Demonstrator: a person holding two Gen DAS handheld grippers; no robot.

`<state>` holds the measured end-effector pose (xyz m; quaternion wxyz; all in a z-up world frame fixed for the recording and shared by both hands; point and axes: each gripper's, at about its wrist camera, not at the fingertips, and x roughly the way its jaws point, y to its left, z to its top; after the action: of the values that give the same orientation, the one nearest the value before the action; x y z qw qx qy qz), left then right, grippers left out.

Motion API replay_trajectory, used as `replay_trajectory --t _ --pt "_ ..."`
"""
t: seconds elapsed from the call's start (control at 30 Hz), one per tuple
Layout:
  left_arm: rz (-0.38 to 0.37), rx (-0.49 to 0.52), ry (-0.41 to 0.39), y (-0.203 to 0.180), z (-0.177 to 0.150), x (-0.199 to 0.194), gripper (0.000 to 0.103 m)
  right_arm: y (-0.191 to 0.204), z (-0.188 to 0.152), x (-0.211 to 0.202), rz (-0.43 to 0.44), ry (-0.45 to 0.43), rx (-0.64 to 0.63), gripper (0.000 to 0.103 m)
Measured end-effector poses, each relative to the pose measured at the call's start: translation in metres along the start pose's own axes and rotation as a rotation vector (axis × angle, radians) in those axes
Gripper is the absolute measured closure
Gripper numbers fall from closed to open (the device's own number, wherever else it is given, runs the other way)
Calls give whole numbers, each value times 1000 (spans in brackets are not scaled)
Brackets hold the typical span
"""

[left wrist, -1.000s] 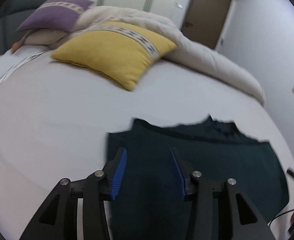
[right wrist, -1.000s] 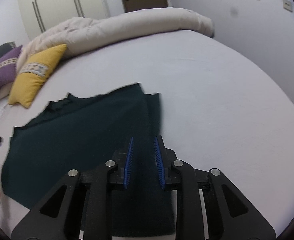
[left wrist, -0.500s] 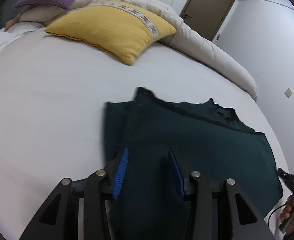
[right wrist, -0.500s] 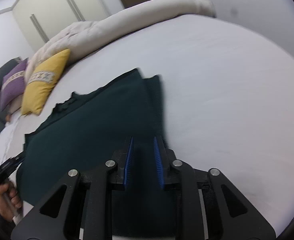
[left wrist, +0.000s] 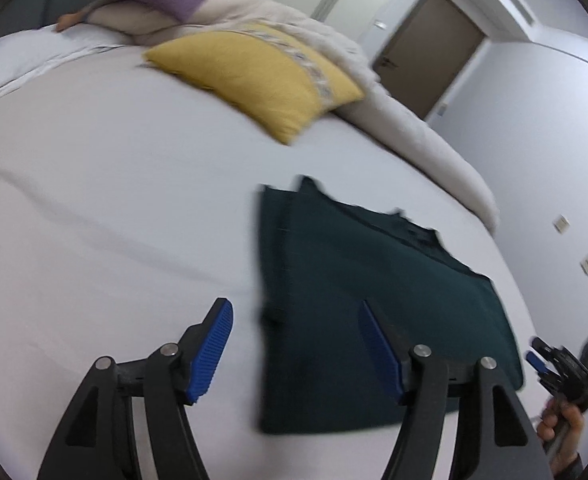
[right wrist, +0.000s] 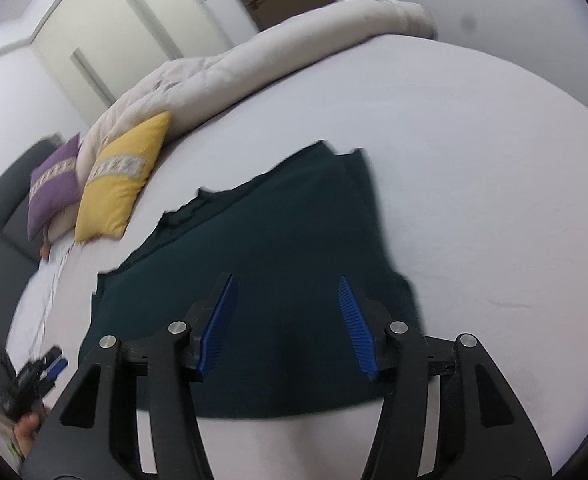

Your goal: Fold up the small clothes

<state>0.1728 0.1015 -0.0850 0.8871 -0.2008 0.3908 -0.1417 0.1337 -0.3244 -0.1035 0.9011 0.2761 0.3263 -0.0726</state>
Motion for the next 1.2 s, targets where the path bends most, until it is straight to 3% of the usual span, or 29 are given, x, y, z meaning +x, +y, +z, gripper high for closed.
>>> replay_trajectory --t 0.17,0.23,0.3,0.4,0.57,0.6,0.63,0.67,0.7,0.83,0.97,1.2 --pt "-91 82 39 -53 -2 25 32 -56 21 5 -19 -22 149 50" --pt "-128 95 74 -73 -3 45 32 -75 30 24 8 49 211 49" --pt "-153 97 111 -90 -3 68 32 -85 33 51 90 150 251 49" --pt "-179 103 158 -112 -2 100 32 -86 36 74 128 185 263 49" --pt "-150 126 186 -122 -4 129 32 -78 45 100 180 239 260 49" --pt "-153 122 189 -120 -5 132 33 -77 48 104 191 252 260 51" --pt "-157 123 193 -119 -5 133 33 -76 49 107 195 263 267 61" --pt "-160 132 194 -118 -7 134 33 -76 50 113 188 288 275 74" --pt "-161 142 197 -118 -9 135 33 -75 49 116 177 300 277 79" --pt "-180 142 208 -113 -11 137 35 -67 45 117 136 289 251 89" --pt "-185 135 204 -110 -12 138 36 -59 46 117 96 280 232 92" --pt "-197 122 196 -106 -13 137 36 -11 56 99 -76 224 83 93"
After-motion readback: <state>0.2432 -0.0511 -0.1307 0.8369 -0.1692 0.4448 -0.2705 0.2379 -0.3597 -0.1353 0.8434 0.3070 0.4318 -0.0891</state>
